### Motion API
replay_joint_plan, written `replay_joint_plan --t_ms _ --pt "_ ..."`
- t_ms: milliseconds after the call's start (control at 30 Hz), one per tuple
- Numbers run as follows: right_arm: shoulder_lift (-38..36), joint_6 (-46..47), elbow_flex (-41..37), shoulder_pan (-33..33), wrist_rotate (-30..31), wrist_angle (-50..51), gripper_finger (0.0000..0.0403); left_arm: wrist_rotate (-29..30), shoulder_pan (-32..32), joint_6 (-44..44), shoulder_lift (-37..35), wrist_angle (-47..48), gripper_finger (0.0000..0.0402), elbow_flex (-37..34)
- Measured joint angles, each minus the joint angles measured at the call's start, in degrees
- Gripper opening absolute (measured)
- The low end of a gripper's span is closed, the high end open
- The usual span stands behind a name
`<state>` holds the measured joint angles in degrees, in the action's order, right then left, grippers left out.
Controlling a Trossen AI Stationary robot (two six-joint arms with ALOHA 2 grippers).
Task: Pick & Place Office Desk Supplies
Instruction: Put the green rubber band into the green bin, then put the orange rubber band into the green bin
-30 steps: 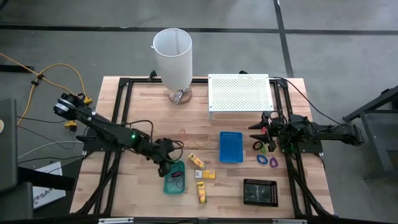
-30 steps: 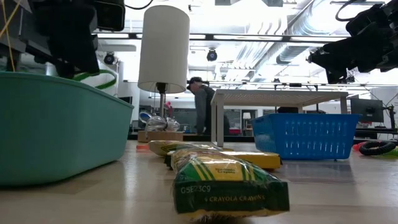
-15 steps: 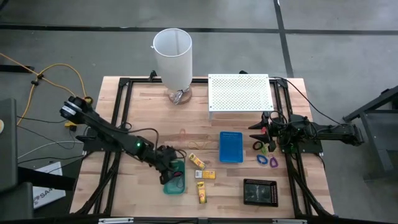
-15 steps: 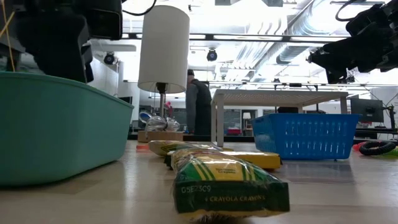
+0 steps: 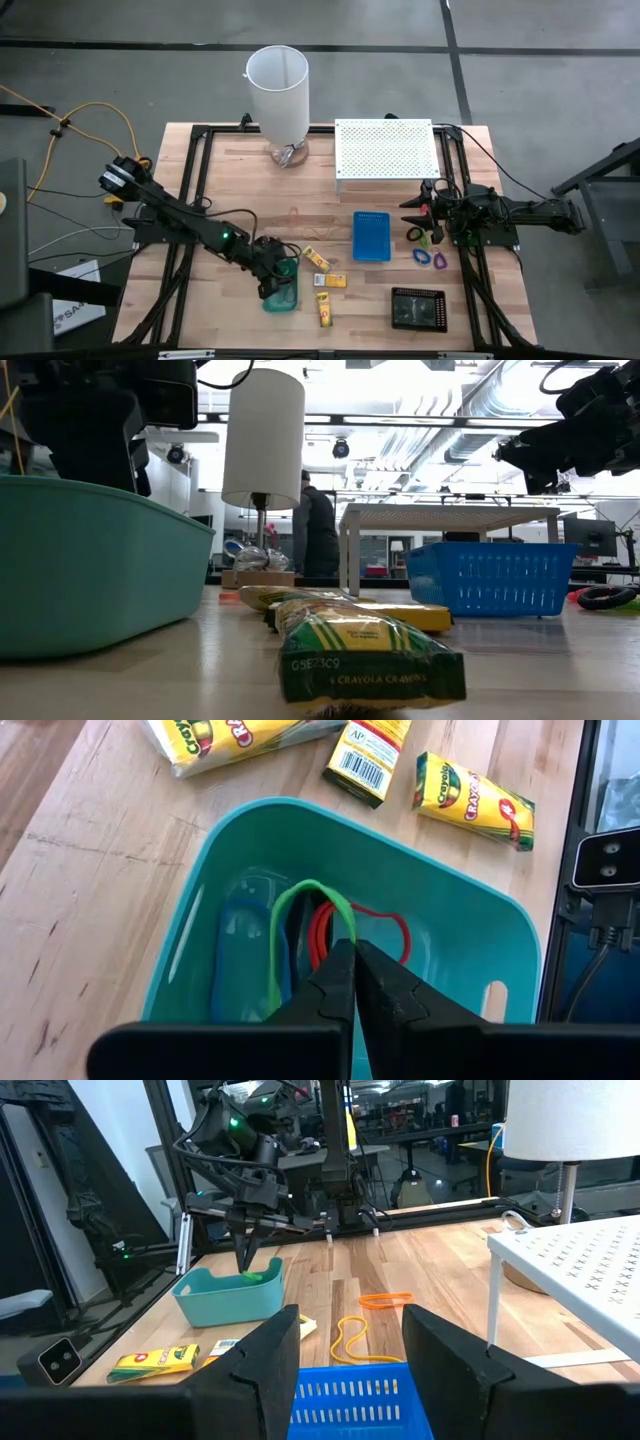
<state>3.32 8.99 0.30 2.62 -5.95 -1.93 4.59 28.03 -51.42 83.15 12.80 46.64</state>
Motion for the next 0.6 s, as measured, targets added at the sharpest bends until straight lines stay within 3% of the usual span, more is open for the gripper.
replay_joint_plan --t_ms 600 --pt "0.0 0.0 0.0 0.0 0.0 0.0 0.0166 0.0 0.0 0.4 0.0 0.0 0.0057 0.0"
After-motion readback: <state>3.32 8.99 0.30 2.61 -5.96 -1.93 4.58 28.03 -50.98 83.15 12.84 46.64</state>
